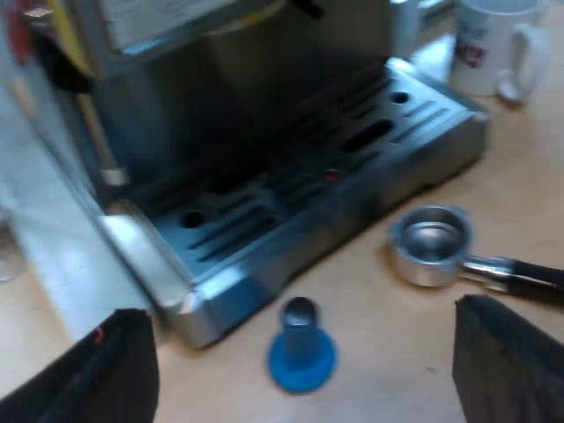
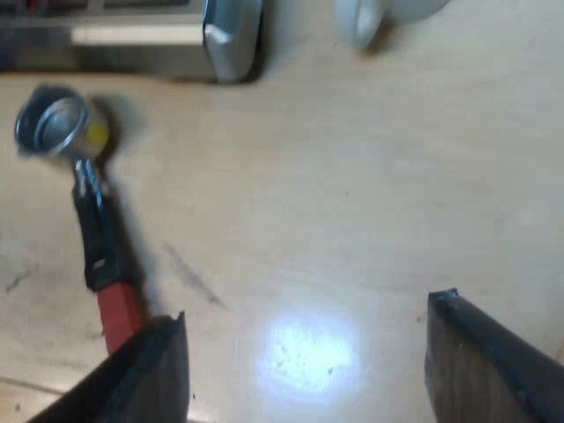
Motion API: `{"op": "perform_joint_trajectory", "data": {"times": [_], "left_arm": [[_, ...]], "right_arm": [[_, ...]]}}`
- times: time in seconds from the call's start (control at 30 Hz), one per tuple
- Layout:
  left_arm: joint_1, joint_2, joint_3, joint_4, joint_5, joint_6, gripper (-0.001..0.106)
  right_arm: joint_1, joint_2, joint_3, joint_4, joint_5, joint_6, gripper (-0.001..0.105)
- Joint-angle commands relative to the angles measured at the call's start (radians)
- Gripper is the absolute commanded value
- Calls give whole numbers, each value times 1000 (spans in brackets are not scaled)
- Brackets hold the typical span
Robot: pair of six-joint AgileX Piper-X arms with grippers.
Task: Put the handle in the coffee machine
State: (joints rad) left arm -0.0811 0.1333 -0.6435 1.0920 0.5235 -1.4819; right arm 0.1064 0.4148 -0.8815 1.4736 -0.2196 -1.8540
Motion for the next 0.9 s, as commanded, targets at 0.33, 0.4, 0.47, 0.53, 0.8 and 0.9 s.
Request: {"op": "perform_joint_trajectory", "data": {"times": [0.33,0.4,0.47,0.53,0.8,0.9], "left_arm": [[-104,132,-6,-3,183,17,71],[-148,171,-6,-3,193,44,71],[-183,195,-6,-3,193,69,71],[-211,214,-6,-3,193,78,71],[-356,276,-6,-3,193,141,71],[-382,281,-6,-3,193,141,71]], "right_arm": [[200,181,-11,-46,21,56,59],[250,215,-11,-91,28,85,59],[290,236,-11,-126,43,109,59],[318,255,-11,-150,67,126,59],[527,382,-11,-251,171,238,59],[575,425,-11,-276,199,300,59]]}}
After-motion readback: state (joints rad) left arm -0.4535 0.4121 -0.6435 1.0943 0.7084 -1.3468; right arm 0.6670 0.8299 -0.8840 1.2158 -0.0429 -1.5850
